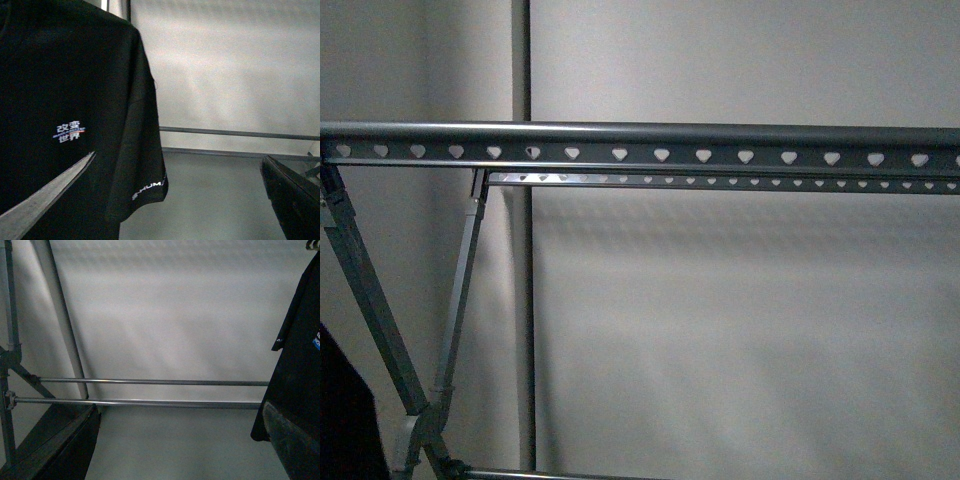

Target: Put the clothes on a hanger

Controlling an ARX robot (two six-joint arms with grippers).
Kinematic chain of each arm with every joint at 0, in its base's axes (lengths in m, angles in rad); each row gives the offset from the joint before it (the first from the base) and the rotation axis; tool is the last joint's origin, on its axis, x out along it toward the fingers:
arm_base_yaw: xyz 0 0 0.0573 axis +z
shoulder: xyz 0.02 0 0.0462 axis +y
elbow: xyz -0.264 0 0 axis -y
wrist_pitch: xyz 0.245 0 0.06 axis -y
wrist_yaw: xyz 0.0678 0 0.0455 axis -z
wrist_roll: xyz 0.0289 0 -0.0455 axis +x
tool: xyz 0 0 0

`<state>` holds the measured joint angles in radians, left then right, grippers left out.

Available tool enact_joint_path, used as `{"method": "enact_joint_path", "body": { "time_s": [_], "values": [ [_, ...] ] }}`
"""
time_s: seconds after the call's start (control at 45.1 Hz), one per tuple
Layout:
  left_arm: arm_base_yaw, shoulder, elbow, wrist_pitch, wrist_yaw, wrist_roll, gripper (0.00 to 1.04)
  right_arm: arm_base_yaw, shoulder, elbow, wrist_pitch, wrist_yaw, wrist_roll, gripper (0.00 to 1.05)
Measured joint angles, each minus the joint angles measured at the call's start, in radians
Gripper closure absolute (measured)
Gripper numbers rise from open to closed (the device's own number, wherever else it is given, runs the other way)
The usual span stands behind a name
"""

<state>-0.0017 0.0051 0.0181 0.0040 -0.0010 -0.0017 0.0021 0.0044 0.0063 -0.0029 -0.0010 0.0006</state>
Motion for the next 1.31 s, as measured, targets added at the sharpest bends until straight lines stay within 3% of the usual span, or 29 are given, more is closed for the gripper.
{"method": "enact_joint_path", "body": {
  "time_s": [0.466,0.488,0.532,0.599,0.665,0.71,0.909,0.998,1.176,1.309],
  "values": [
    [0.0,0.0,0.0,0.0,0.0,0.0,0.07,0.0,0.0,0.0,0.0,0.0,0.0,0.07],
    [0.015,0.011,-0.002,0.023,0.038,0.019,0.07,0.0,0.0,0.0,0.0,0.0,0.0,0.07],
    [0.053,0.087,0.001,0.176,0.214,0.098,0.07,0.0,0.0,0.0,0.0,0.002,0.0,0.07],
    [0.077,0.249,0.027,0.372,0.288,0.122,0.07,0.0,0.0,0.0,0.0,-0.001,0.0,0.07],
    [0.108,0.51,0.145,0.532,0.199,0.068,0.07,0.0,0.0,0.0,0.0,0.0,0.0,0.07],
    [0.138,0.634,0.243,0.526,0.127,-0.003,0.07,0.0,0.0,0.0,0.0,0.0,0.0,0.07],
    [0.274,1.07,0.627,0.367,-0.093,-0.377,0.07,0.0,0.0,0.0,0.0,0.0,0.0,0.07],
    [0.309,1.237,0.796,0.224,-0.19,-0.589,0.07,0.0,0.0,0.0,0.0,0.0,0.0,0.07],
    [0.317,1.342,0.915,0.077,-0.269,-0.806,0.07,0.0,0.0,0.0,0.0,-0.001,0.0,0.07],
    [0.304,1.39,0.945,0.06,-0.315,-0.86,0.07,0.0,0.0,0.0,0.0,0.0,0.0,0.07]
  ]
}}
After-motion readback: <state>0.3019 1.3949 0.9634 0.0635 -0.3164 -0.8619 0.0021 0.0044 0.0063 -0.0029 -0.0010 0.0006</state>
